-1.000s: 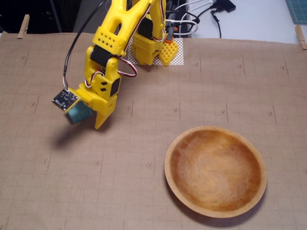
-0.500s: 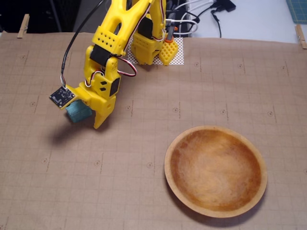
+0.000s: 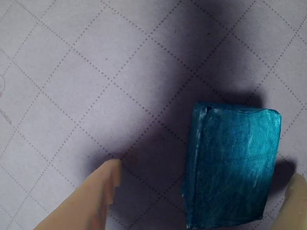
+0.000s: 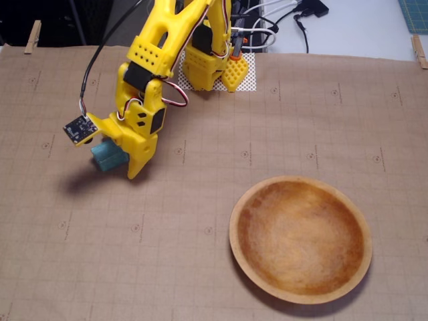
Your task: Grasp a blue block and put it in the bowl.
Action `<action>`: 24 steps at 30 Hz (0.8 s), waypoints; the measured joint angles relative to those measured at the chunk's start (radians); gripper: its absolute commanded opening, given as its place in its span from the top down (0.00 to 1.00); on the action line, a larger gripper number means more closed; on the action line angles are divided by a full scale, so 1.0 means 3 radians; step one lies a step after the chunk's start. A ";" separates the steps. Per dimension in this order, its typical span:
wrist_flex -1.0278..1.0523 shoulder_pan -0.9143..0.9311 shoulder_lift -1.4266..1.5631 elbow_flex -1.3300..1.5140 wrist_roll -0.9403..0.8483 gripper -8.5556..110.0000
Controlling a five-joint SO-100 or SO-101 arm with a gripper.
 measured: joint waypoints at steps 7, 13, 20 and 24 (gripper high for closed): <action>0.0000 0.0169 0.0000 0.0000 0.0005 0.56; 0.0000 0.0179 0.0000 0.0000 0.0005 0.56; 0.0000 0.0174 0.0000 -0.0082 0.0005 0.56; 0.0000 0.0174 0.0000 -0.0082 0.0005 0.57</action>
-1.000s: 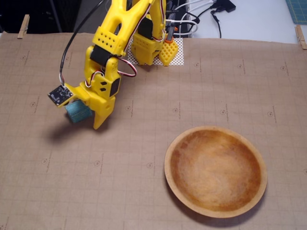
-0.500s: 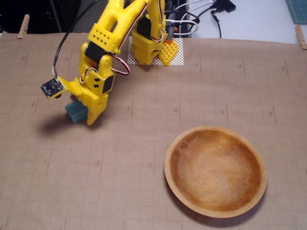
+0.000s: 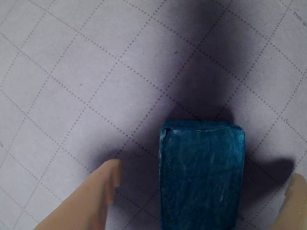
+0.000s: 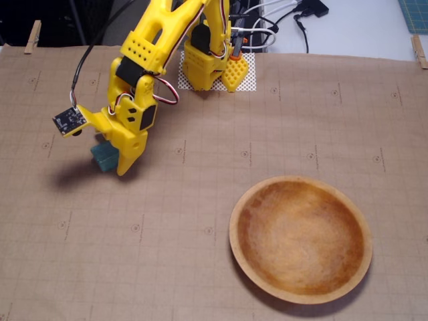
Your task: Grasp a blue block and put it in the bowl.
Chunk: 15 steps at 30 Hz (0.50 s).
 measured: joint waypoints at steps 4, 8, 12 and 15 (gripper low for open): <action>0.0000 0.0000 0.0000 0.0000 0.0000 0.59; 0.0000 0.0000 0.0000 0.0000 0.0000 0.65; 0.0000 0.0000 0.0000 0.0000 0.0000 0.69; 0.0000 0.0000 0.0000 0.0000 0.0000 0.71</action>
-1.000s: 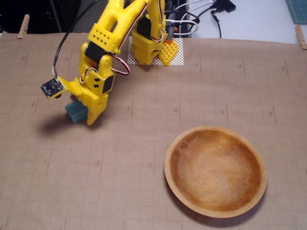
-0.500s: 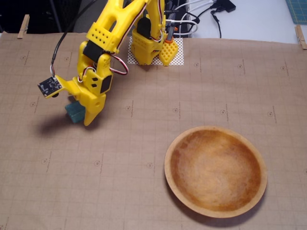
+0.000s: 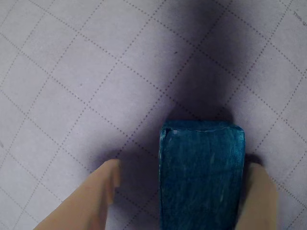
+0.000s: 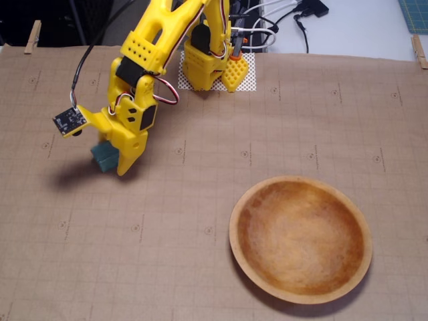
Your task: Grasp a blue block and put it in the bowl.
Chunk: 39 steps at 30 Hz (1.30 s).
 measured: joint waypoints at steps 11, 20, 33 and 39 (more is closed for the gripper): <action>0.0000 0.0000 0.0000 0.0000 0.0000 0.79; 0.0000 0.0000 0.0000 0.0000 0.0000 0.84; 0.0000 -0.0015 0.0000 0.0000 0.0000 0.85; 0.0000 -0.0097 0.0000 0.0000 0.0000 0.85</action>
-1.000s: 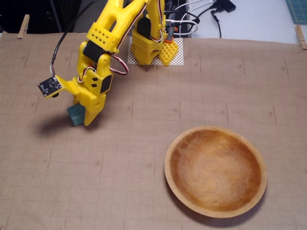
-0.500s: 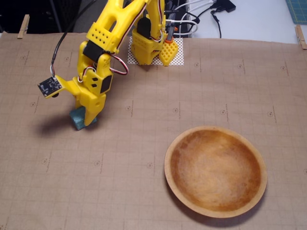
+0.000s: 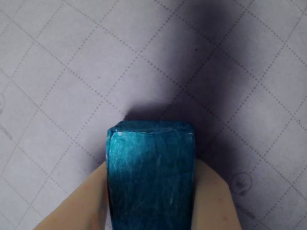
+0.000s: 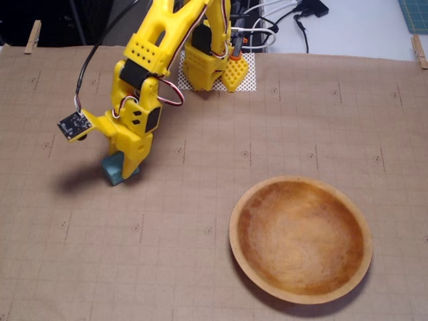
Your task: Grasp a blue block and put it in the bowl.
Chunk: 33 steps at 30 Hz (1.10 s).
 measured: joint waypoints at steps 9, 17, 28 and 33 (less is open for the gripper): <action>0.0000 -0.0020 0.0005 0.0000 -0.0005 0.85; 0.0000 -0.0061 0.0205 0.0005 -0.0419 0.88; 0.0000 -0.0066 0.0297 0.0005 -0.0619 0.94; 0.0000 -0.0205 0.0706 0.0041 -0.0619 0.94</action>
